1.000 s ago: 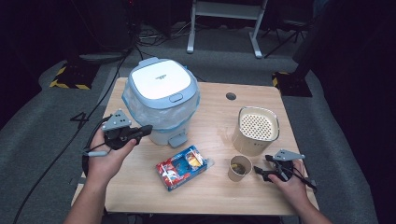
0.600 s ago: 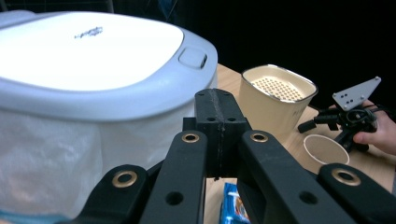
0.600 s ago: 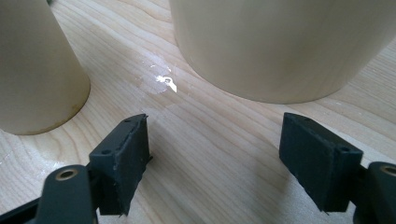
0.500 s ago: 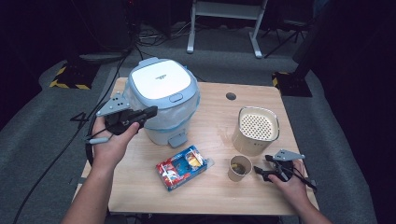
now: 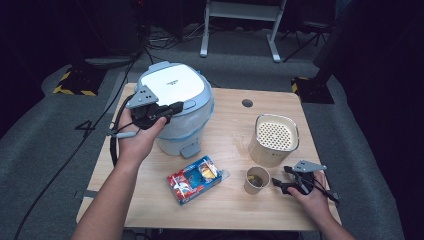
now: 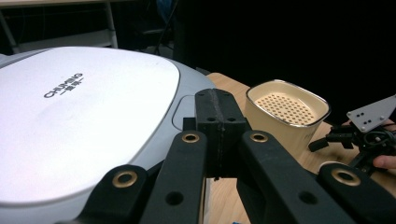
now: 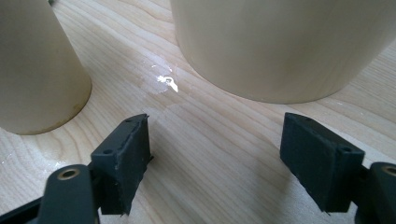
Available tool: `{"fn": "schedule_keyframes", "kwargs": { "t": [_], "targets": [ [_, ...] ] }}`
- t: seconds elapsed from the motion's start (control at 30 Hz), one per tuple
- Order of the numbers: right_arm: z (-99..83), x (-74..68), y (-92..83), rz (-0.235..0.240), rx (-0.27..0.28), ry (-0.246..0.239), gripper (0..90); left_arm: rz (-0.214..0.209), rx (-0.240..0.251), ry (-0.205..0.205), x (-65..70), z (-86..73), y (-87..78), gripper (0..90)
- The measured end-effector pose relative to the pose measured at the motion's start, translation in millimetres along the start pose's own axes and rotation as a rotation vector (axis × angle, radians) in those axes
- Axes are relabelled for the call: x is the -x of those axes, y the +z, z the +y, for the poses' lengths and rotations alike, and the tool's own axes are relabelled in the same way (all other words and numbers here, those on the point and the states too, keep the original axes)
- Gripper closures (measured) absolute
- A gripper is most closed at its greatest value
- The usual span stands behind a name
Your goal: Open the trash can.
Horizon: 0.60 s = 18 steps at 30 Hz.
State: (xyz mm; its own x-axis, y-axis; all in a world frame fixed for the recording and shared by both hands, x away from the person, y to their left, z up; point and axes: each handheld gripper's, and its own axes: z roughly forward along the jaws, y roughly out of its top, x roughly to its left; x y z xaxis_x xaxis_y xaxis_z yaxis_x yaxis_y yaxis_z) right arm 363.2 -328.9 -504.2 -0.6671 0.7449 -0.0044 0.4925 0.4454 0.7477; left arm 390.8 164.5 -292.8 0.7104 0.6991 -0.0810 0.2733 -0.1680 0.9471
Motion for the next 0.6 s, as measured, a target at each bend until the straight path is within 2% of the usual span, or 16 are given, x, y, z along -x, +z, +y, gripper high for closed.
{"fn": "schedule_keyframes", "kwargs": {
  "t": [0.23,0.37,0.6],
  "targets": [
    [-0.1,0.5,-0.1,0.002,0.000,-0.003,24.5,0.028,-0.049,0.031,2.5,5.9,15.7,90.0],
    [-0.1,0.5,-0.1,0.002,0.000,-0.003,24.5,0.053,-0.076,0.036,2.0,8.2,22.6,90.0],
    [-0.1,0.5,-0.1,0.002,0.000,-0.003,24.5,0.054,-0.092,0.030,3.8,9.4,27.7,90.0]
  ]
}}
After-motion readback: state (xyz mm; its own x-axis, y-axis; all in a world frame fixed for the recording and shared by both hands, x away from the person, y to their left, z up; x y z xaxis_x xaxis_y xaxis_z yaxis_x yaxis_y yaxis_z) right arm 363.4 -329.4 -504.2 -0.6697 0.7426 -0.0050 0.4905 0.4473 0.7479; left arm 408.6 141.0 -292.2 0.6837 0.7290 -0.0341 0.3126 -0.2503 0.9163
